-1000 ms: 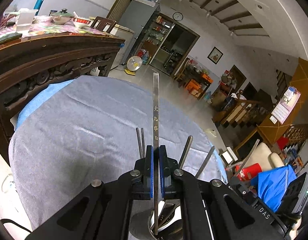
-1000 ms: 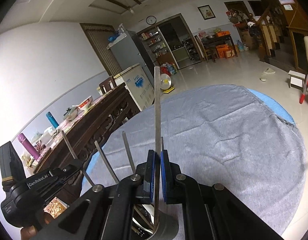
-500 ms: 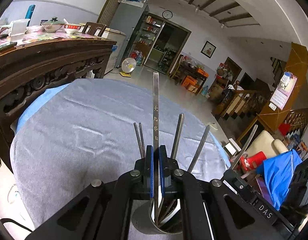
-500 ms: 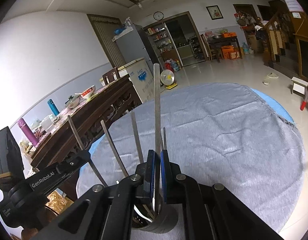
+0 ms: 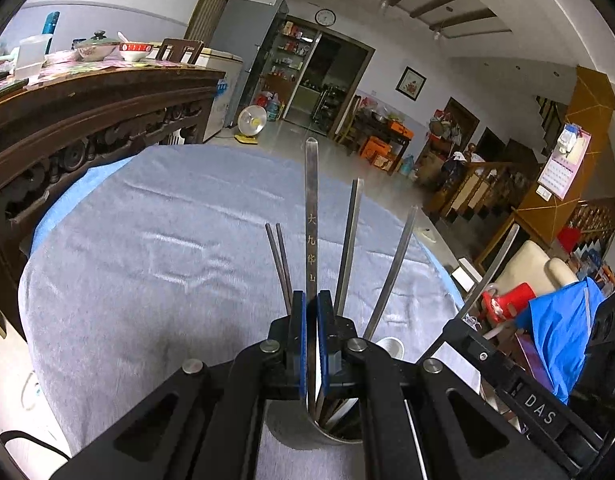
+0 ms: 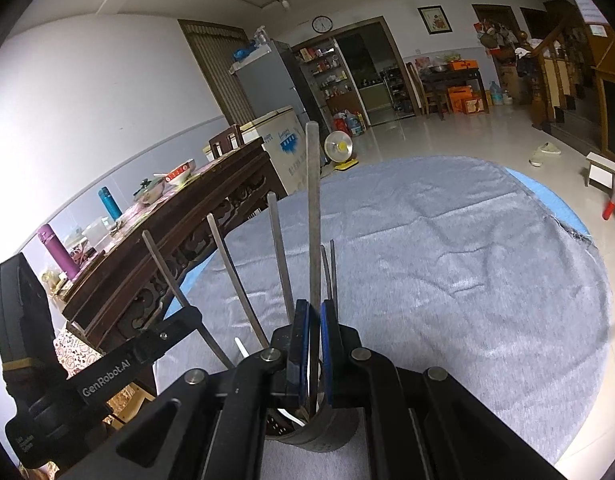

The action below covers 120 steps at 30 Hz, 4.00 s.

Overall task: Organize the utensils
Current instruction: 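Lower both metal chopsticks into the black holder and open both tools, then move both open tools back over the remaining dark chopsticks, then grasp a dark chopstick with the right tool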

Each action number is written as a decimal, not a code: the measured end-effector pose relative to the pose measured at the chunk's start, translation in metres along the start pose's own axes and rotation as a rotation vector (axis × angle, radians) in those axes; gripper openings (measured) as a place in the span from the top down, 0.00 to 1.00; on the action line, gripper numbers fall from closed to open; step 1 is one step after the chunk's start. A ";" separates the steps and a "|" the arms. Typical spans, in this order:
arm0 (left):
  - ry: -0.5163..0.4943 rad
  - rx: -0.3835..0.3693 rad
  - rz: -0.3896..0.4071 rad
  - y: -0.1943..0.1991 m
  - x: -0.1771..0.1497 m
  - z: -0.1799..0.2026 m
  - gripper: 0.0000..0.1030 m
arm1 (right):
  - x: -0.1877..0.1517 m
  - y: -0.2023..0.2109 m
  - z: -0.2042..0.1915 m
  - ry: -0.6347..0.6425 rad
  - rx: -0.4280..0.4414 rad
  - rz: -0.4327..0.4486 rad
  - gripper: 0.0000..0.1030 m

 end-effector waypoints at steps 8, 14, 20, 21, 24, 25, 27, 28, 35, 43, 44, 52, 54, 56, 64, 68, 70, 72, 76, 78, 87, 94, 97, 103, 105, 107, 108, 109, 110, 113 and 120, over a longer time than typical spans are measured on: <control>-0.002 0.000 -0.016 0.000 -0.006 0.001 0.95 | -0.006 -0.003 0.002 -0.005 0.002 -0.017 0.94; 0.006 -0.002 -0.019 0.000 -0.007 -0.001 0.95 | -0.008 -0.004 0.004 -0.013 -0.003 -0.023 0.93; 0.000 -0.004 -0.023 0.002 -0.009 -0.001 0.95 | -0.012 -0.006 0.004 -0.011 0.000 -0.041 0.92; 0.000 -0.006 -0.025 0.002 -0.010 -0.001 0.95 | -0.012 -0.006 0.004 -0.011 0.001 -0.042 0.92; -0.006 -0.007 -0.031 0.003 -0.012 -0.001 0.95 | -0.013 -0.007 0.004 -0.012 0.001 -0.048 0.92; -0.005 -0.007 -0.033 0.003 -0.013 0.000 0.94 | -0.014 -0.007 0.004 -0.013 0.001 -0.049 0.92; -0.003 -0.007 -0.043 0.003 -0.014 0.000 0.87 | -0.014 -0.007 0.004 -0.015 0.002 -0.051 0.92; 0.000 -0.007 -0.044 0.003 -0.014 -0.001 0.79 | -0.014 -0.006 0.004 -0.015 0.001 -0.052 0.92; 0.048 -0.006 -0.006 0.016 -0.001 -0.012 0.48 | -0.009 0.007 0.007 -0.038 0.003 -0.007 0.44; 0.230 0.044 0.110 0.046 0.043 -0.066 0.20 | 0.022 0.043 0.029 -0.099 -0.031 0.128 0.19; 0.244 0.052 0.114 0.047 0.045 -0.071 0.18 | 0.024 0.046 0.032 -0.107 -0.038 0.139 0.12; 0.382 0.208 -0.023 0.007 0.029 -0.148 0.15 | 0.015 0.047 0.085 -0.235 -0.097 0.108 0.04; 0.411 0.265 -0.101 -0.012 0.013 -0.169 0.15 | 0.007 0.045 0.108 -0.281 -0.131 0.075 0.04; 0.405 0.302 -0.167 -0.028 0.000 -0.179 0.15 | -0.003 0.042 0.128 -0.326 -0.154 0.041 0.04; 0.322 0.402 -0.364 -0.078 -0.036 -0.196 0.15 | -0.036 0.020 0.171 -0.368 -0.219 -0.123 0.04; 0.278 0.419 -0.397 -0.091 -0.041 -0.192 0.15 | -0.043 0.012 0.176 -0.356 -0.233 -0.157 0.04; 0.262 0.428 -0.399 -0.094 -0.040 -0.190 0.15 | -0.046 0.009 0.177 -0.357 -0.236 -0.167 0.04; 0.242 0.428 -0.403 -0.100 -0.038 -0.186 0.15 | -0.046 0.003 0.177 -0.357 -0.234 -0.175 0.04; 0.186 0.445 -0.398 -0.105 -0.033 -0.177 0.15 | -0.046 -0.003 0.174 -0.344 -0.226 -0.185 0.04; 0.157 0.454 -0.383 -0.107 -0.027 -0.173 0.15 | -0.044 -0.007 0.173 -0.338 -0.225 -0.193 0.04; 0.099 0.461 -0.377 -0.115 -0.022 -0.163 0.15 | -0.038 -0.019 0.176 -0.307 -0.233 -0.231 0.04; 0.085 0.462 -0.388 -0.124 -0.025 -0.161 0.15 | -0.032 -0.037 0.182 -0.260 -0.244 -0.300 0.04; 0.086 0.465 -0.389 -0.129 -0.027 -0.163 0.15 | -0.023 -0.053 0.183 -0.207 -0.227 -0.356 0.04; 0.084 0.474 -0.397 -0.143 -0.029 -0.167 0.15 | 0.003 -0.104 0.190 -0.119 -0.200 -0.495 0.04; 0.081 0.480 -0.399 -0.148 -0.028 -0.169 0.15 | 0.014 -0.129 0.185 -0.081 -0.185 -0.544 0.04; 0.083 0.484 -0.403 -0.151 -0.029 -0.171 0.15 | 0.020 -0.155 0.177 -0.043 -0.168 -0.599 0.05; 0.079 0.492 -0.396 -0.153 -0.028 -0.171 0.15 | 0.021 -0.169 0.171 -0.025 -0.160 -0.625 0.05; 0.075 0.495 -0.393 -0.154 -0.027 -0.171 0.15 | 0.021 -0.179 0.168 -0.010 -0.157 -0.650 0.06; 0.073 0.495 -0.394 -0.155 -0.027 -0.170 0.15 | 0.021 -0.193 0.161 0.009 -0.146 -0.682 0.10; 0.064 0.499 -0.387 -0.158 -0.025 -0.170 0.15 | 0.023 -0.229 0.136 0.031 -0.089 -0.737 0.15; -0.006 0.529 -0.380 -0.166 -0.024 -0.173 0.15 | 0.016 -0.285 0.098 0.024 -0.002 -0.834 0.41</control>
Point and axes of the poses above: each gripper's, at about its wrist camera, not at the fingertips, and y roughly against the way its jaws point, z to its right, x to its top, the point moved 10 cm from there along -y, roughly the way its jaws point, and after that the axes turned 9 degrees about x, right-handed, at the moved point
